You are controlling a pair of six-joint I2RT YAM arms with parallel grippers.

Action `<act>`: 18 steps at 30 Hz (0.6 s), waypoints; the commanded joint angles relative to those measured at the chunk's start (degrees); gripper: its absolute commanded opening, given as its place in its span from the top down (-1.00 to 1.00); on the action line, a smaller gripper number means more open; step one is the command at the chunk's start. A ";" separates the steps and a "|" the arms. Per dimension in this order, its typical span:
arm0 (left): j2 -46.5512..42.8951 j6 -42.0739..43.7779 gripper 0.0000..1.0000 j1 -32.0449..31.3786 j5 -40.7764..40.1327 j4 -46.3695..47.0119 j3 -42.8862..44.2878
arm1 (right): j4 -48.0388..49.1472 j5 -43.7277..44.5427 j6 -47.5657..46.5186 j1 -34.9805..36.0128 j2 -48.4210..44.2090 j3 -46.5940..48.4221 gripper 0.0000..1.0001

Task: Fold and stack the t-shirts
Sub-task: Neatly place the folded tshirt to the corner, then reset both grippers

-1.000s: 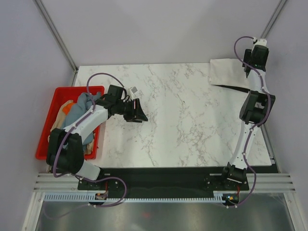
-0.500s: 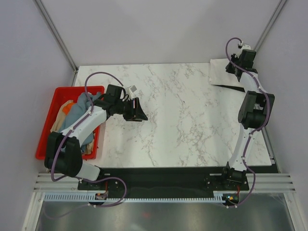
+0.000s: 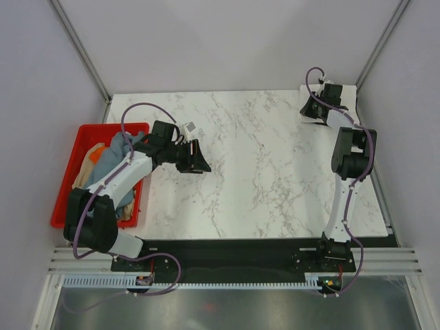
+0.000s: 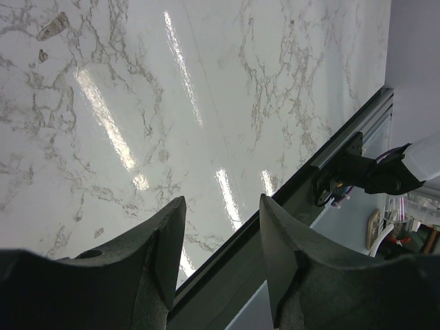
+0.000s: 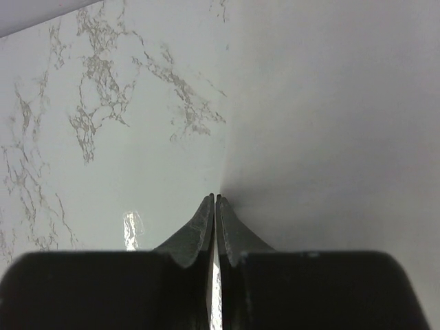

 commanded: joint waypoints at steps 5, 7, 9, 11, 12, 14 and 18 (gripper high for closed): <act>-1.77 1.43 -0.10 0.22 1.81 0.44 5.04 | -7.32 -1.87 1.84 0.41 -15.67 -1.64 0.70; -3.51 0.47 -0.10 0.22 2.16 0.61 7.84 | -9.54 -1.27 3.15 2.07 -21.13 -6.36 0.68; -5.10 -0.24 -0.10 0.22 2.60 0.79 10.13 | -11.91 -0.21 4.29 3.66 -31.06 -11.03 0.57; -8.26 -0.94 -0.10 0.31 3.30 0.79 13.82 | -15.06 -0.29 6.93 5.76 -41.48 -18.06 0.41; -9.84 -0.94 -0.11 0.31 3.48 0.70 14.97 | -16.39 -0.47 7.03 8.21 -45.12 -22.09 0.26; -14.22 -0.59 -0.13 0.31 2.17 0.88 16.73 | -20.50 1.10 7.72 10.68 -54.85 -25.45 0.09; -21.44 -0.33 -0.26 0.31 0.58 0.79 16.83 | -23.42 -1.26 11.15 12.89 -68.24 -33.44 -0.96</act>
